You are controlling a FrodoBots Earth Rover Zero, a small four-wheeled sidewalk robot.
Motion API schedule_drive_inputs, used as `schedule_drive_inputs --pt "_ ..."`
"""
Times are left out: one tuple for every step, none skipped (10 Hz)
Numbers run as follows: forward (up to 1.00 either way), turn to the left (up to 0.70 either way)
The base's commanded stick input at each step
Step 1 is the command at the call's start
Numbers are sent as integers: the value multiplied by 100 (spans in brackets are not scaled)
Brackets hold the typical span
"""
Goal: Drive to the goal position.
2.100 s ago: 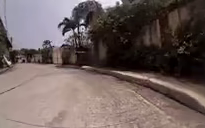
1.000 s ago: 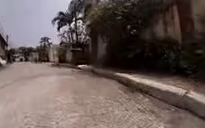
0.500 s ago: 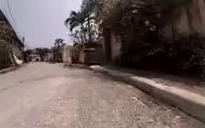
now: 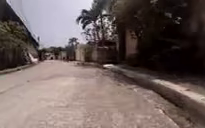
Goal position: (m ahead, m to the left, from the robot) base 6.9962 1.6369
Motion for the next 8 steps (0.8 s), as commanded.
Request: schedule_drive_inputs --pt "100 40" --pt "100 40" --pt "100 31" --pt "100 16" --pt "100 0" --pt "100 0" --pt "100 0" --pt "100 0"
